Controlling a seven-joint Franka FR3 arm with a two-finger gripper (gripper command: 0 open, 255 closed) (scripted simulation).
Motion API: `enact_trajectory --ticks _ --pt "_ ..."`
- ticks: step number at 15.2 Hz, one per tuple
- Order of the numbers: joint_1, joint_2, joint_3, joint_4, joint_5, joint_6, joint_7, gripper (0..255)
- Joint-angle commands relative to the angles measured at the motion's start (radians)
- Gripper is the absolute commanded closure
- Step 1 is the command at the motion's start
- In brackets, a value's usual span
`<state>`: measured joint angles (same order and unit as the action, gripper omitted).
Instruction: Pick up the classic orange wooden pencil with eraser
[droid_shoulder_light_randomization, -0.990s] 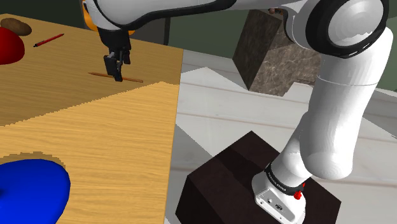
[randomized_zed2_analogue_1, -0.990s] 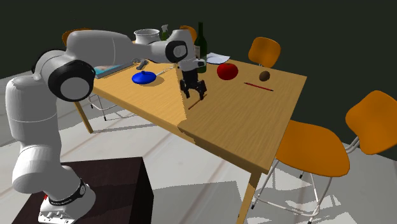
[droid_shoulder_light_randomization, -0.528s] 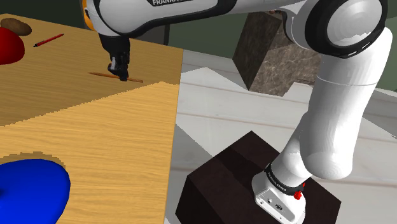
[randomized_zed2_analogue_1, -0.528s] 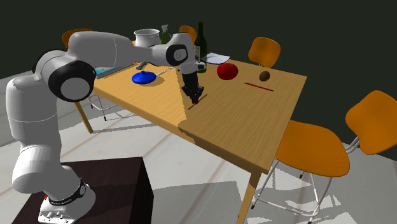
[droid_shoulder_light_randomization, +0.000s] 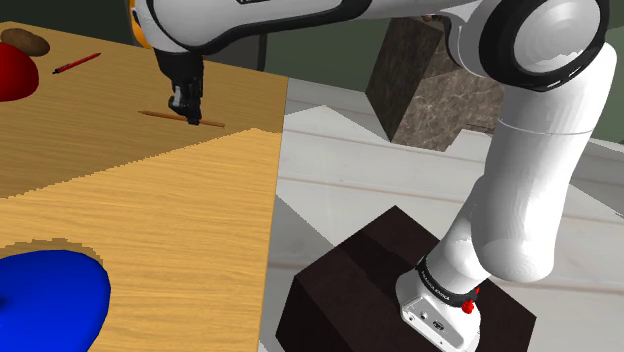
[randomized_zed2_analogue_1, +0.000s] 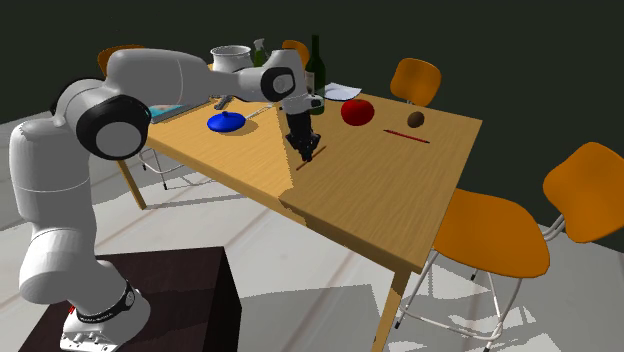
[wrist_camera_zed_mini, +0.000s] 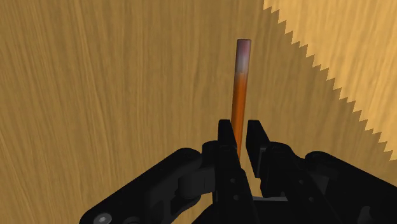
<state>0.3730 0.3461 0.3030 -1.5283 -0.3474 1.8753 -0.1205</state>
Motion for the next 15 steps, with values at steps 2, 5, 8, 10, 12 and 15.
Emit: enact_trajectory --ticks 2,5,8,10,12,15 --pt "0.001 -0.005 0.001 0.029 0.004 -0.033 -0.009 255" --pt "0.004 -0.007 0.003 0.067 0.008 -0.071 -0.019 255" --pt "0.007 -0.006 0.004 0.107 0.01 -0.11 -0.028 255" --pt "0.01 -0.005 0.005 0.136 0.011 -0.137 -0.034 255" --pt "0.013 -0.002 0.005 0.167 0.011 -0.164 -0.04 255" --pt "0.015 0.0 0.006 0.186 0.011 -0.18 -0.044 255"
